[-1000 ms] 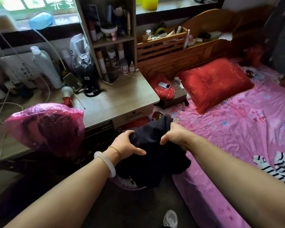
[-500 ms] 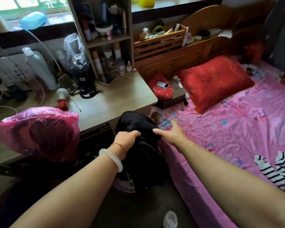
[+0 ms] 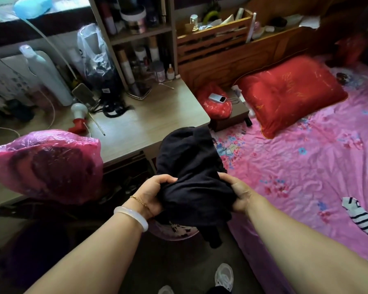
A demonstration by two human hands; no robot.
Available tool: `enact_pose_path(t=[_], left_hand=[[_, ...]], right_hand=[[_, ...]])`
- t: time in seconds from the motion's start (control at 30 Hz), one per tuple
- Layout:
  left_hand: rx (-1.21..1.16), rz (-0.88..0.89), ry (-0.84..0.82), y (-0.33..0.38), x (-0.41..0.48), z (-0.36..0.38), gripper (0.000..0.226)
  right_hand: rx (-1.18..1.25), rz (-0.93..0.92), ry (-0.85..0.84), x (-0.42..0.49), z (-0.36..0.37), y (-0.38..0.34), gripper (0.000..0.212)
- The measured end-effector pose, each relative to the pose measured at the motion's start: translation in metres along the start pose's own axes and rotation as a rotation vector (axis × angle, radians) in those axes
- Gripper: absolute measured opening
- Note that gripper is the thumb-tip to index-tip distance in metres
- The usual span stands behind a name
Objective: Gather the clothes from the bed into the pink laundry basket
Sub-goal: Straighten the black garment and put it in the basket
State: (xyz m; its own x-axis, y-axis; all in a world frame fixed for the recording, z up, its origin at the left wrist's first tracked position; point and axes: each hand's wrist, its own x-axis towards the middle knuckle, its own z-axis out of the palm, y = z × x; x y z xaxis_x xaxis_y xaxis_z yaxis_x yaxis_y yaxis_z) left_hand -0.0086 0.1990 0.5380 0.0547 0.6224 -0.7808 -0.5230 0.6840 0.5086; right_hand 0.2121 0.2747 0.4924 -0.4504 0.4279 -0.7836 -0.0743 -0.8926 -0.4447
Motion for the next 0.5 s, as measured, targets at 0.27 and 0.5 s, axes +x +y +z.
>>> enact_pose_path(t=[0.27,0.5], left_hand=[[-0.026,0.062,0.144,-0.024,0.025,-0.048,0.058],[-0.195,0.09,0.032,-0.017,0.054,-0.06,0.045]], right_hand=[[-0.178,-0.014,0.049,0.04,0.007,-0.01,0.009],[-0.138,-0.19,-0.019,0.076,0.01,-0.016,0.042]])
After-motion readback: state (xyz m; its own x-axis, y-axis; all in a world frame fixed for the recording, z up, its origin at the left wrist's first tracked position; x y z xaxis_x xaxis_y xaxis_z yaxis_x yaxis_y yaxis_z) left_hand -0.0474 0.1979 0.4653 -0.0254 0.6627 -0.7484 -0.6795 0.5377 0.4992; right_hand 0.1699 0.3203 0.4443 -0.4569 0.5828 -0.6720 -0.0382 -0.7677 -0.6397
